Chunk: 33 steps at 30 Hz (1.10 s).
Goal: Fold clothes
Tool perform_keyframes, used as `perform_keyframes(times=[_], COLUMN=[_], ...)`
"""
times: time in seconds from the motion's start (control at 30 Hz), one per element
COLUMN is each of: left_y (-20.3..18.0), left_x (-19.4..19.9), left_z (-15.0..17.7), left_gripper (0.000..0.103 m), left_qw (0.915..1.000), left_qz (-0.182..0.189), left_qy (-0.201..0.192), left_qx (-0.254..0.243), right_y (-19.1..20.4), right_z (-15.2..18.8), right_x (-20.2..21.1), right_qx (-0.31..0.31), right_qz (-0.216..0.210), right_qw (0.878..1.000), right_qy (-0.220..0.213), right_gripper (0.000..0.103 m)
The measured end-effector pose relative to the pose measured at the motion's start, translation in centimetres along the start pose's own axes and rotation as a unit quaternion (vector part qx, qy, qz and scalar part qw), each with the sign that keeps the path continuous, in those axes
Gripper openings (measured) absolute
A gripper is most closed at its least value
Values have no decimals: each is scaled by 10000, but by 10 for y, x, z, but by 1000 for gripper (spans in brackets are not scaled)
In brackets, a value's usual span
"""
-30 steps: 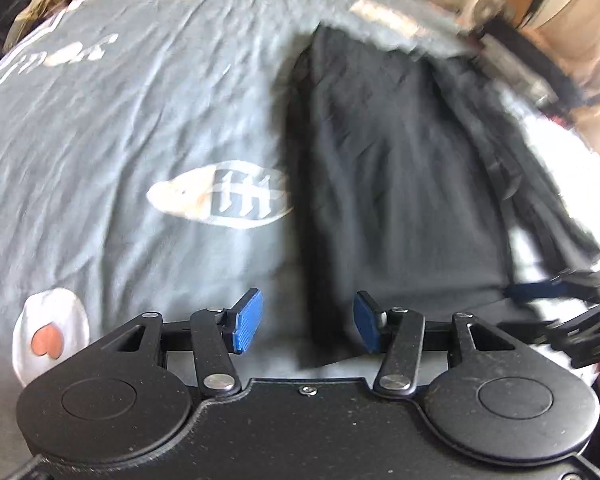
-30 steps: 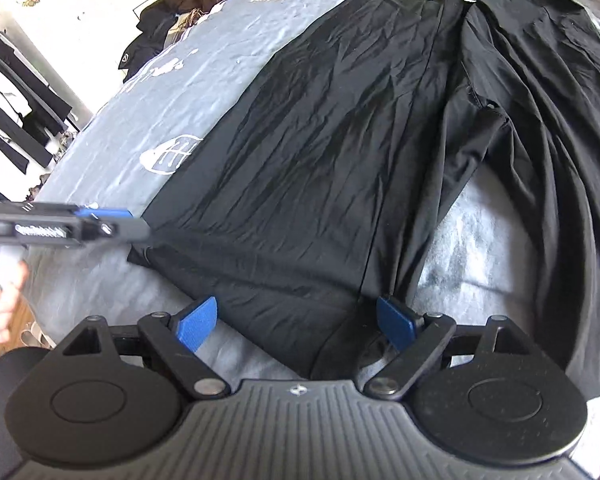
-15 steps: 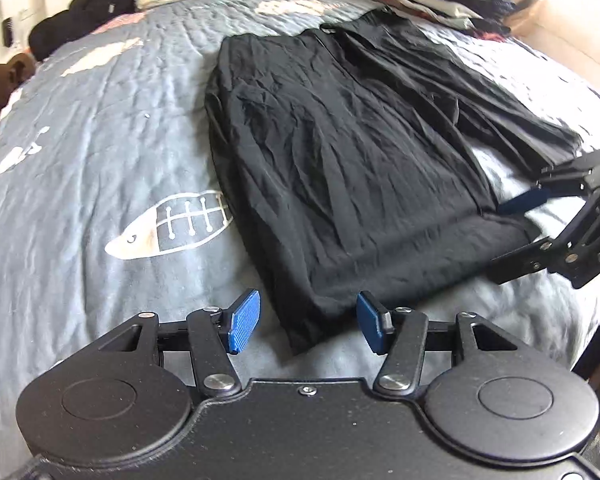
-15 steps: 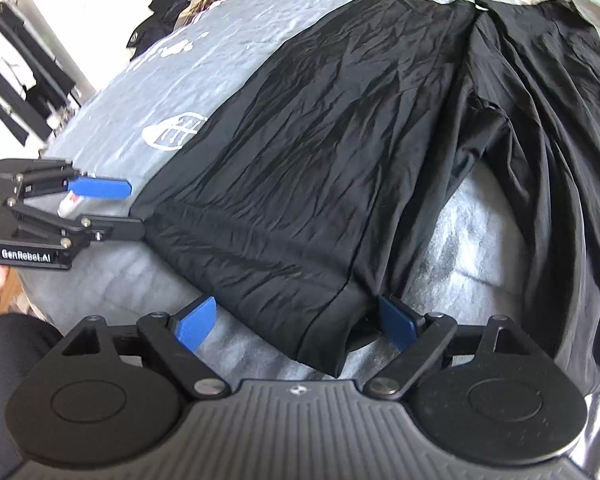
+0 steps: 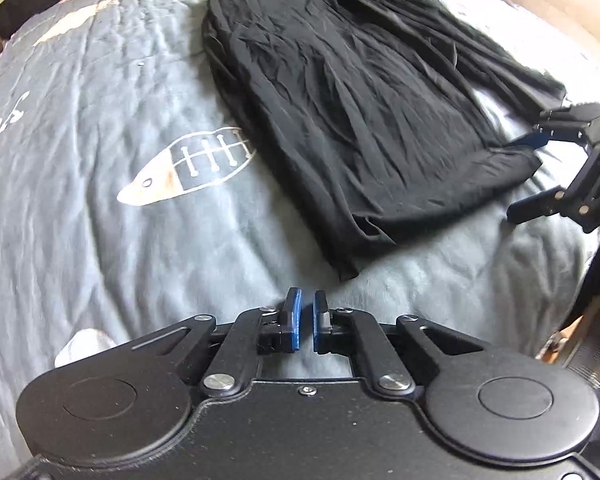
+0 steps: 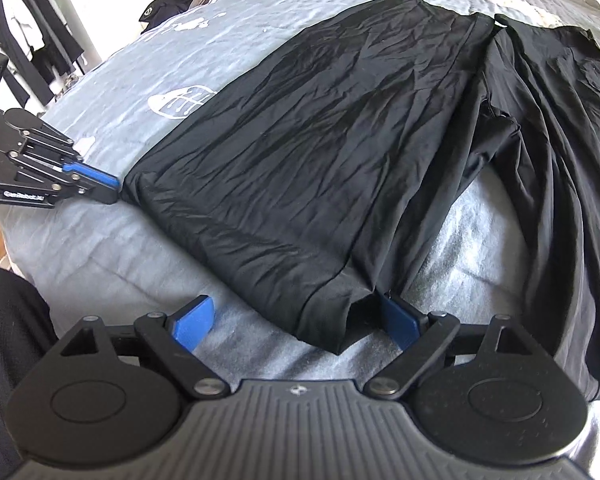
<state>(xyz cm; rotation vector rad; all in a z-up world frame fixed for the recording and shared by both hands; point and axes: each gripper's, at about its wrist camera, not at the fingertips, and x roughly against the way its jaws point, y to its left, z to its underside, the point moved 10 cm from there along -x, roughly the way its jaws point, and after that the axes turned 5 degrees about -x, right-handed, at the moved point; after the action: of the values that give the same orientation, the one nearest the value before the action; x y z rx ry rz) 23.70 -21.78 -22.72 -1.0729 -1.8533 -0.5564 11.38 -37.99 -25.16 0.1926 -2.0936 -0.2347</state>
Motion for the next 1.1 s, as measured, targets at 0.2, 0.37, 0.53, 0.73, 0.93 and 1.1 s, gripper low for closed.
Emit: perform_keyframes(times=[0.2,0.37,0.53,0.73,0.93,1.1], left_y=[-13,-45,-48,-11,24,15], left_x=[29,-1,-51,-76,-59,-29], left_z=[-59,-106,-115,-82,-68,-92], left_gripper=[17,69,68,68,67,94], left_qw=[9870,9850,9767,9711,9597,9341], left_qz=[677,646,1122,1142,1351,2057], left_qy=[-1123,-1354,-1124,-847,-1014,-1597], left_qx=[929,847,1444,1916,2247,2441], right_y=[-12,-32,-49,-84,-127,-119], right_z=[-30,-84,-129,-127,-111,-123], right_x=[39,38,4,-35,-25,-2], right_qx=[-1170,-1393,-1930,-2278,-2452,-2637], right_qz=[-681,-448,-794,-790,-494,-752], right_qw=[9903,9870,9747,9693,9669,9591], right_qy=[-320,-667,-805,-475,-510,-696], right_gripper=[90,90,90,86,82,83])
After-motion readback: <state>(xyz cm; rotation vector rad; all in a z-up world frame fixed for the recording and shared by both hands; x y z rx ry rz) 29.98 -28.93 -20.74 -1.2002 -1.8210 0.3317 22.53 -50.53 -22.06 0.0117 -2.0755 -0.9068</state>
